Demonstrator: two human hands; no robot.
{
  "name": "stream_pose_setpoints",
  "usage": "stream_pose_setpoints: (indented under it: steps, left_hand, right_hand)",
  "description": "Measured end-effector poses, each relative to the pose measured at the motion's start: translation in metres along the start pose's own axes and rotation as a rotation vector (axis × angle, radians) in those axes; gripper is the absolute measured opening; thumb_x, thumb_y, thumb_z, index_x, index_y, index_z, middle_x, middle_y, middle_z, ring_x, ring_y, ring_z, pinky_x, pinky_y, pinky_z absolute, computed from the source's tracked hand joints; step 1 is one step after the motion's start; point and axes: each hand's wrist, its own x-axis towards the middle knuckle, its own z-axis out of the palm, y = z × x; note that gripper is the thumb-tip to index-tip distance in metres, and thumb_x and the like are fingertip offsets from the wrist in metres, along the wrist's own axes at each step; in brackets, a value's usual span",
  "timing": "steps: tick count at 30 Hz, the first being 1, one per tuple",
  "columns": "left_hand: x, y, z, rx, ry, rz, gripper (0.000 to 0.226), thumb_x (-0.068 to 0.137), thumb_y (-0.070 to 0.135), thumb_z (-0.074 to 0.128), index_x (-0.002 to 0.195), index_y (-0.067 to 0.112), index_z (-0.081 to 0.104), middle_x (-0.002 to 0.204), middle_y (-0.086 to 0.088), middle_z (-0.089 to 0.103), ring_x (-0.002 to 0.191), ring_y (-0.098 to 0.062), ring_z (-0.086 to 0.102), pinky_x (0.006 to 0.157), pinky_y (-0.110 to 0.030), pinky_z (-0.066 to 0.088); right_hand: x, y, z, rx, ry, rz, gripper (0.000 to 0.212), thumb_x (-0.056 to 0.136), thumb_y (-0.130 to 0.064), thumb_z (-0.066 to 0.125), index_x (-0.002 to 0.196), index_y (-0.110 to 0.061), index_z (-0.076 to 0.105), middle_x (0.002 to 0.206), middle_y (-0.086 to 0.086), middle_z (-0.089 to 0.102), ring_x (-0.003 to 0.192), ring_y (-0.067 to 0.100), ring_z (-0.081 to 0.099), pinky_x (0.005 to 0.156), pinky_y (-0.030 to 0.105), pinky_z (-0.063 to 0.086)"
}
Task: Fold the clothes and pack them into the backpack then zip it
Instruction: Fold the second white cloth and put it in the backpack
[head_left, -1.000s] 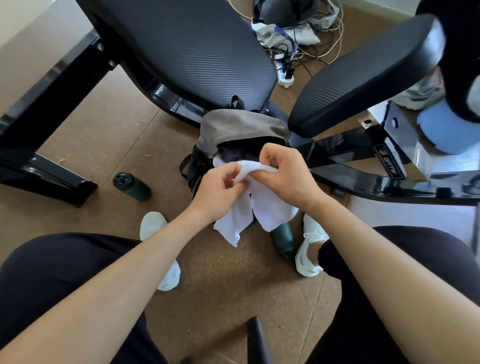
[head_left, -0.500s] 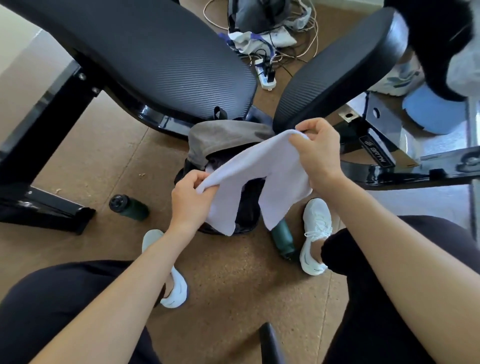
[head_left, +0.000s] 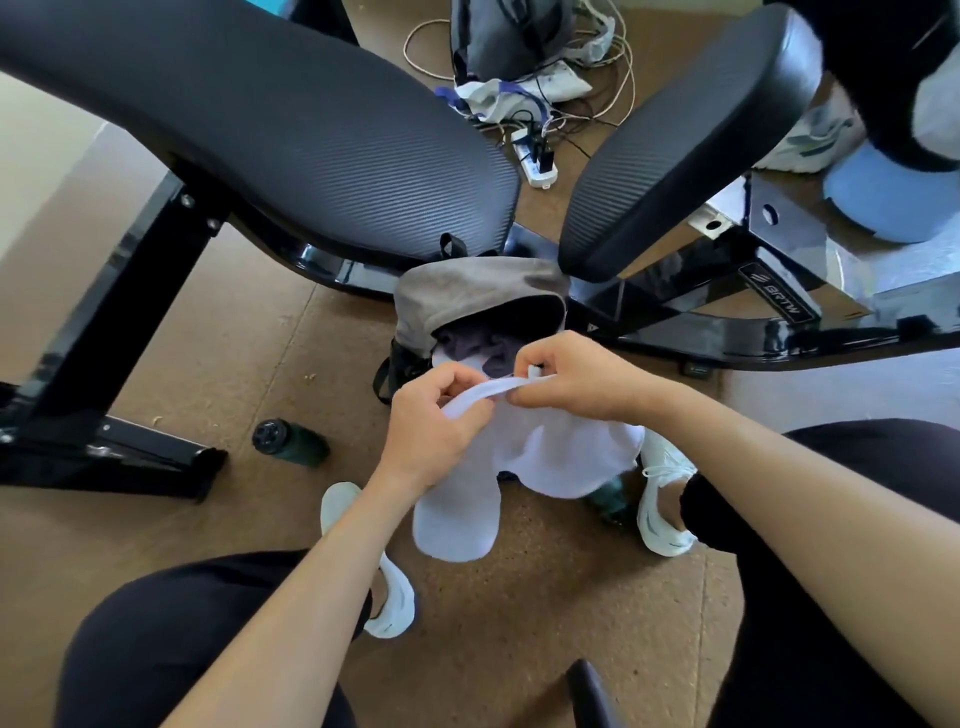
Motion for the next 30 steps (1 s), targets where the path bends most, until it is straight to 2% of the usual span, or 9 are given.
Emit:
stream_pose_setpoints:
  steps: [4, 7, 12, 15, 18, 20, 22, 25, 30]
  left_hand:
    - [0.001, -0.010, -0.003, 0.279, 0.026, -0.029, 0.012, 0.090, 0.015, 0.063, 0.090, 0.027, 0.068, 0.072, 0.007, 0.062, 0.063, -0.013, 0.058, 0.054, -0.033, 0.045]
    - [0.001, -0.016, -0.007, 0.310, 0.003, -0.071, 0.015, 0.091, 0.013, 0.059, 0.092, 0.025, 0.068, 0.075, 0.005, 0.063, 0.067, -0.014, 0.060, 0.057, -0.041, 0.050]
    - [0.001, -0.022, -0.010, 0.251, 0.032, -0.109, 0.026, 0.095, 0.007, 0.054, 0.097, 0.023, 0.074, 0.075, 0.005, 0.065, 0.069, -0.010, 0.057, 0.058, -0.025, 0.038]
    - [0.002, -0.022, -0.012, 0.136, 0.042, -0.172, 0.024, 0.100, 0.013, 0.057, 0.106, 0.025, 0.077, 0.088, 0.006, 0.073, 0.080, -0.008, 0.063, 0.067, -0.023, 0.043]
    - [0.001, -0.021, -0.014, -0.053, 0.086, -0.258, 0.016, 0.099, 0.016, 0.064, 0.103, 0.025, 0.077, 0.089, 0.009, 0.076, 0.078, -0.002, 0.067, 0.068, -0.025, 0.049]
    - [0.002, -0.018, -0.015, -0.174, 0.108, -0.329, 0.009, 0.097, 0.021, 0.069, 0.095, 0.021, 0.078, 0.089, 0.002, 0.077, 0.084, -0.014, 0.072, 0.075, -0.037, 0.056]
    - [0.004, -0.014, -0.016, -0.316, 0.099, -0.450, 0.022, 0.096, 0.027, 0.070, 0.090, 0.007, 0.076, 0.093, -0.012, 0.076, 0.089, -0.030, 0.070, 0.083, -0.044, 0.055]
    - [0.004, -0.007, -0.015, -0.544, -0.011, -0.580, 0.046, 0.098, 0.034, 0.067, 0.109, -0.011, 0.064, 0.115, -0.030, 0.069, 0.104, -0.046, 0.068, 0.096, -0.055, 0.053]
    - [0.005, 0.007, -0.009, -0.625, -0.039, -0.590, 0.032, 0.100, 0.035, 0.064, 0.107, 0.005, 0.074, 0.111, -0.012, 0.076, 0.105, -0.032, 0.071, 0.096, -0.046, 0.056]
  right_hand:
    - [0.003, 0.002, -0.008, 0.024, 0.263, 0.016, 0.023, 0.088, -0.025, 0.074, 0.073, -0.010, 0.066, 0.053, -0.015, 0.050, 0.053, -0.001, 0.046, 0.052, 0.012, 0.036]
    - [0.004, 0.002, -0.017, 0.108, 0.436, 0.058, 0.026, 0.090, -0.025, 0.072, 0.070, -0.011, 0.063, 0.059, -0.008, 0.050, 0.054, 0.000, 0.045, 0.055, 0.014, 0.036]
    - [0.008, 0.014, -0.035, 0.203, 0.661, 0.183, 0.030, 0.092, -0.027, 0.066, 0.067, -0.013, 0.058, 0.063, -0.003, 0.049, 0.062, 0.011, 0.046, 0.060, 0.029, 0.040]
    - [0.007, 0.022, -0.042, 0.246, 0.702, 0.240, 0.029, 0.092, -0.028, 0.064, 0.072, -0.008, 0.058, 0.064, 0.001, 0.047, 0.064, 0.014, 0.045, 0.060, 0.032, 0.040]
    - [0.005, 0.026, -0.044, 0.247, 0.699, 0.297, 0.026, 0.094, -0.030, 0.063, 0.076, -0.012, 0.061, 0.072, 0.003, 0.053, 0.072, 0.016, 0.052, 0.066, 0.034, 0.047]
    - [0.002, 0.025, -0.046, 0.308, 0.682, 0.329, 0.023, 0.095, -0.030, 0.065, 0.086, -0.009, 0.065, 0.080, 0.006, 0.059, 0.079, 0.020, 0.057, 0.073, 0.038, 0.054]
    - [-0.001, 0.022, -0.045, 0.444, 0.604, 0.369, 0.017, 0.096, -0.027, 0.067, 0.097, -0.010, 0.069, 0.094, 0.012, 0.066, 0.090, 0.025, 0.064, 0.084, 0.044, 0.058]
    - [-0.006, 0.013, -0.039, 0.682, 0.370, 0.411, 0.023, 0.096, -0.019, 0.069, 0.119, -0.020, 0.067, 0.117, 0.013, 0.069, 0.102, 0.032, 0.071, 0.085, 0.046, 0.062]
    - [-0.006, 0.006, -0.022, 0.739, 0.121, 0.318, 0.028, 0.101, -0.013, 0.060, 0.128, -0.022, 0.065, 0.119, 0.011, 0.071, 0.099, 0.026, 0.074, 0.079, 0.040, 0.063]
